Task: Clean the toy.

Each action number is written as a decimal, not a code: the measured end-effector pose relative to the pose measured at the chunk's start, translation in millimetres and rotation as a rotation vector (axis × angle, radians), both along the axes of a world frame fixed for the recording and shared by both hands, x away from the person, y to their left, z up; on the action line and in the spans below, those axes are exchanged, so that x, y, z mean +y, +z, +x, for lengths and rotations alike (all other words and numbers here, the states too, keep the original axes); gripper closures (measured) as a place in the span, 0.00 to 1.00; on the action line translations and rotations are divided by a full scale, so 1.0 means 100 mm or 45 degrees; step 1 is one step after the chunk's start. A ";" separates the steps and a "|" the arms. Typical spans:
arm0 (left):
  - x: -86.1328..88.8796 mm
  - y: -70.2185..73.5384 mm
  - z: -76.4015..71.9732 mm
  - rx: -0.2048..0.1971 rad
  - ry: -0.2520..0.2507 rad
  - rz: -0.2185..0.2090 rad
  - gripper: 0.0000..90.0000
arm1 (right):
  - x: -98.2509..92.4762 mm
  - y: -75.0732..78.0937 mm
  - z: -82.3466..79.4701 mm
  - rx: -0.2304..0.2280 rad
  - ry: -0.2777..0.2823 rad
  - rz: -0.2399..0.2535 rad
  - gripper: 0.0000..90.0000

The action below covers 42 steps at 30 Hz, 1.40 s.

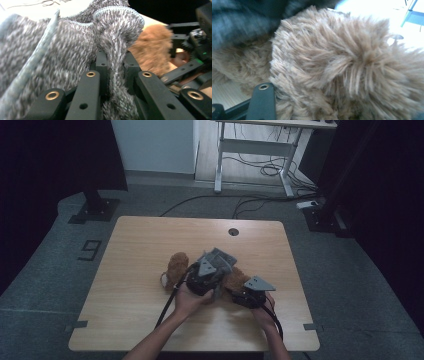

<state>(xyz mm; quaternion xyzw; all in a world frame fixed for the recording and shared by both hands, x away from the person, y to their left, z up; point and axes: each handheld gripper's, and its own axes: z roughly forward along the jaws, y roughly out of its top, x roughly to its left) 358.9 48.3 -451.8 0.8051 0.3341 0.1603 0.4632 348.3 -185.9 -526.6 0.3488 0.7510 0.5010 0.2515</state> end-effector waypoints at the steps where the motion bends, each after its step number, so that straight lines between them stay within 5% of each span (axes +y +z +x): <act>1: 0.07 0.01 0.01 0.003 0.014 -0.019 0.88 | 0.00 0.00 0.00 0.000 -0.003 0.003 0.40; 5: 0.43 0.02 0.06 0.017 0.104 -0.026 0.88 | -0.01 -0.02 0.02 0.013 -0.014 0.015 0.40; 11: 0.87 -0.11 0.18 0.105 0.188 -0.087 0.88 | -0.01 -0.03 0.01 0.003 -0.007 0.014 0.40; 24: 1.18 -0.03 0.18 0.097 0.249 -0.023 0.87 | -0.03 -0.04 -0.04 -0.049 0.026 -0.007 0.40; 28: 1.14 0.10 0.22 0.080 0.258 -0.011 0.87 | -0.02 -0.04 -0.06 -0.075 0.036 -0.029 0.40; 33: 0.82 0.22 0.29 0.071 0.199 0.002 0.88 | -0.04 -0.06 -0.06 -0.081 0.046 -0.028 0.40; 38: 0.52 0.07 0.30 0.129 0.117 0.053 0.87 | -0.06 -0.07 -0.07 -0.097 0.053 -0.034 0.38; 42: 0.58 -0.05 0.25 0.155 0.107 0.023 0.87 | -0.09 -0.08 -0.08 -0.079 0.063 -0.018 0.30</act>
